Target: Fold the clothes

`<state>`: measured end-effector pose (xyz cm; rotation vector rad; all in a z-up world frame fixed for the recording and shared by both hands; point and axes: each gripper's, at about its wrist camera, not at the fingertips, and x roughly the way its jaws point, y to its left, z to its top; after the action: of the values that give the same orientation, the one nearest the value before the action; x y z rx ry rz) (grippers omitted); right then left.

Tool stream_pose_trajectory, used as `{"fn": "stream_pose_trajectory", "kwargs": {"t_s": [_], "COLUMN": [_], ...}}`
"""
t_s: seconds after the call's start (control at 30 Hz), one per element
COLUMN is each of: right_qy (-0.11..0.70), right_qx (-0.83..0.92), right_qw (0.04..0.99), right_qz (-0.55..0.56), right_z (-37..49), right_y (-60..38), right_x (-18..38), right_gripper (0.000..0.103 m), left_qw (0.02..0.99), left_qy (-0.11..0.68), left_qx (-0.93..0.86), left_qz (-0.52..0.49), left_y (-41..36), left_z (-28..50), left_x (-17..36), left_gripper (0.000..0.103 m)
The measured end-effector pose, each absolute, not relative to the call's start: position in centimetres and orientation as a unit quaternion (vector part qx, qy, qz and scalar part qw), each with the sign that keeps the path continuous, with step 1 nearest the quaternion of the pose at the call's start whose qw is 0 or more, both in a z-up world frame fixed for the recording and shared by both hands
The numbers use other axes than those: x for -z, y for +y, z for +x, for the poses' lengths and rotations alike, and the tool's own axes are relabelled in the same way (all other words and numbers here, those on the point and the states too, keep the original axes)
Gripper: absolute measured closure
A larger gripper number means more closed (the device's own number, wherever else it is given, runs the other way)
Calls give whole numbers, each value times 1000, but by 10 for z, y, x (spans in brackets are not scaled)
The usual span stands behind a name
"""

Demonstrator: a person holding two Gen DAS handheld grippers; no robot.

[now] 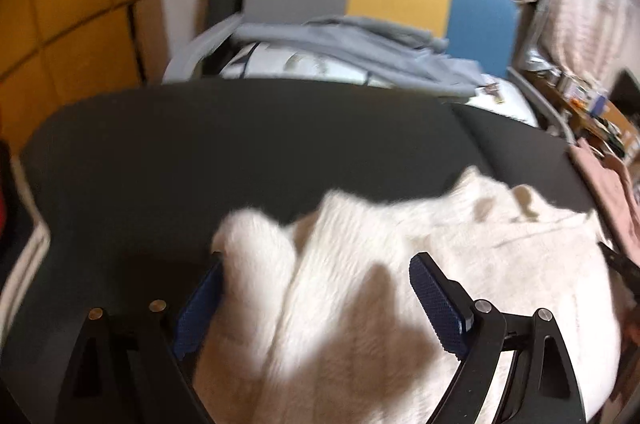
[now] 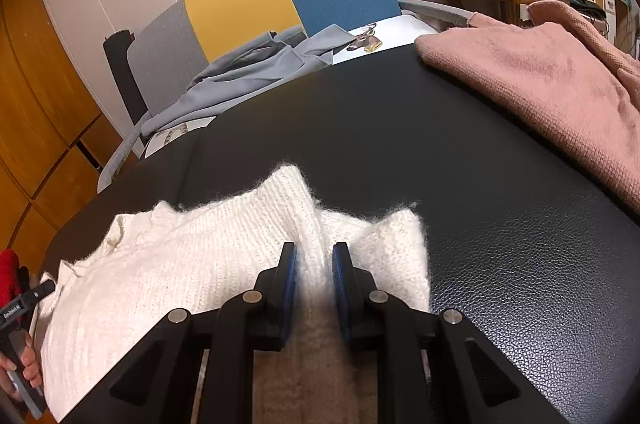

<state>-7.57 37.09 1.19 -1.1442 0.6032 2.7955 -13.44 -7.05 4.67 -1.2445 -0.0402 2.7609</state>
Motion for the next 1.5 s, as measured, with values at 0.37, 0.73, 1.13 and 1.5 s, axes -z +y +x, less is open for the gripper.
{"fn": "stream_pose_trajectory", "kwargs": {"t_s": [0.37, 0.73, 1.13, 1.5], "right_qy": [208, 204, 205, 212], "right_qx": [-906, -907, -907, -907], "right_qw": [25, 26, 24, 20], "right_qz": [-367, -367, -366, -364], "right_z": [-75, -75, -76, -76], "right_y": [372, 370, 373, 374], "right_x": [-11, -12, -11, -10], "right_gripper": [86, 86, 86, 86], "left_qw": [89, -20, 64, 85], "left_qy": [56, -24, 66, -35], "left_qx": [-894, -906, -891, -912], "left_qz": [-435, -422, -444, -399], "left_y": [-61, -120, -65, -94], "left_z": [-147, -136, -161, -137], "left_x": [-35, -37, -25, -64], "left_gripper": [76, 90, 39, 90]}}
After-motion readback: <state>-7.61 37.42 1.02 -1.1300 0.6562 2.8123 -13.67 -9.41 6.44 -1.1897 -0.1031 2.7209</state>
